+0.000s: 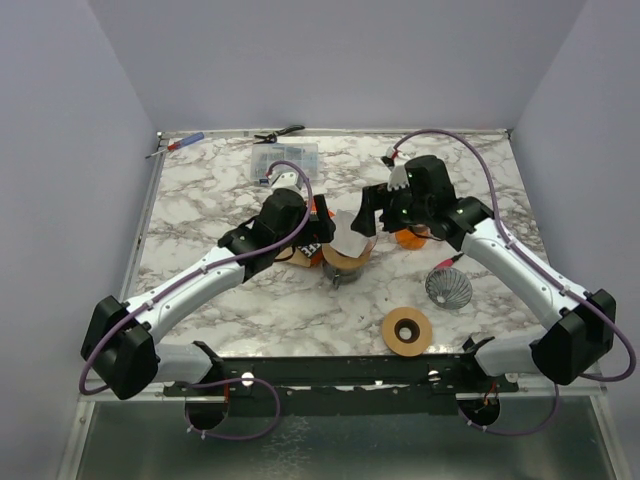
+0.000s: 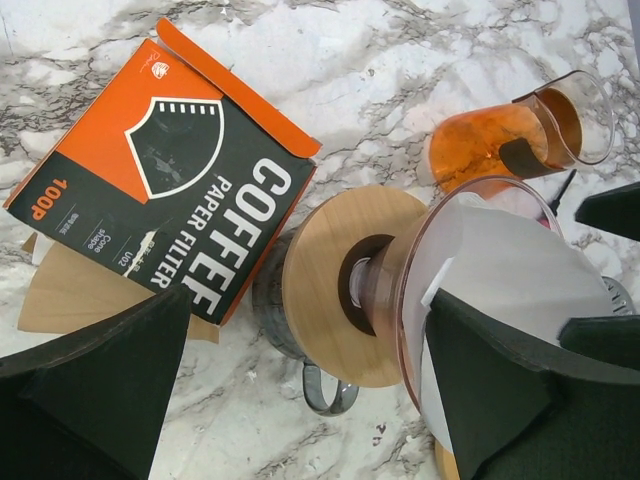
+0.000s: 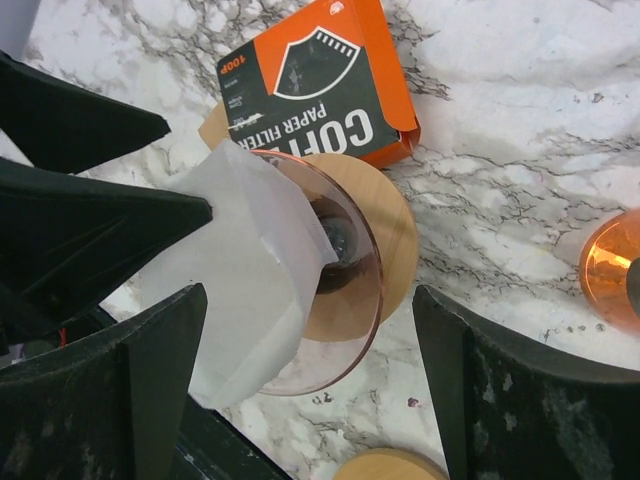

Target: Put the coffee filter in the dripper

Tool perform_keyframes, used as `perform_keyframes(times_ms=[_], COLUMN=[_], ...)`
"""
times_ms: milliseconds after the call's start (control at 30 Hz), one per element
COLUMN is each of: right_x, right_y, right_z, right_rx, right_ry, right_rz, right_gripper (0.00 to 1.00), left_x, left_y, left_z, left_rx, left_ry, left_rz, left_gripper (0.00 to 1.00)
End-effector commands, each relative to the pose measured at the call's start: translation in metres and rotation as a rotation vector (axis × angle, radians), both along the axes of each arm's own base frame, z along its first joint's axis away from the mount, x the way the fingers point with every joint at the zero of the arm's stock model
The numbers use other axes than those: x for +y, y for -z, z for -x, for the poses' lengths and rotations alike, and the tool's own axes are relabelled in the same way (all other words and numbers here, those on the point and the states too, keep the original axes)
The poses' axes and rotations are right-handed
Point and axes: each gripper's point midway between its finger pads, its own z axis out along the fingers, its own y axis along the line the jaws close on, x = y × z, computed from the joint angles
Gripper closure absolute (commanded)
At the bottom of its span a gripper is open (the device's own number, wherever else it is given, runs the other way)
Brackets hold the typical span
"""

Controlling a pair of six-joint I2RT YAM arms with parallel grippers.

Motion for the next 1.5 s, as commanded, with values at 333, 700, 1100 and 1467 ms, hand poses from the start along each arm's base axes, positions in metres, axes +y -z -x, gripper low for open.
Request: perform_keyframes(times_ms=[333,700,1100,1467], right_x=[0.008,0.001,-0.012,-0.027], right_y=[0.042,0.053,0.062,0.068], right_z=[-0.019,-0.016,-0.012,-0.010], right_rx=[0.075,0.104,0.112,0.108], right_ry=[-0.004,0.033,0.076,0.118], right_rz=[0.087,0.114,0.150,0.181], right_gripper=[0.21,0.40,0.54,0.57], left_x=[-0.012,0.001,0.010,0.021], left_y=[0.002,0.009,0.013,0.010], left_z=[0.003,0.004,0.002,-0.001], left_rx=[0.016,-0.002,-0.010,-0.030], left_ry=[0.056,0.028,-0.004,-0.036], left_rz=[0.010,-0.037,-0.068,-0.115], left_gripper=[0.01,0.02,0.04,0.05])
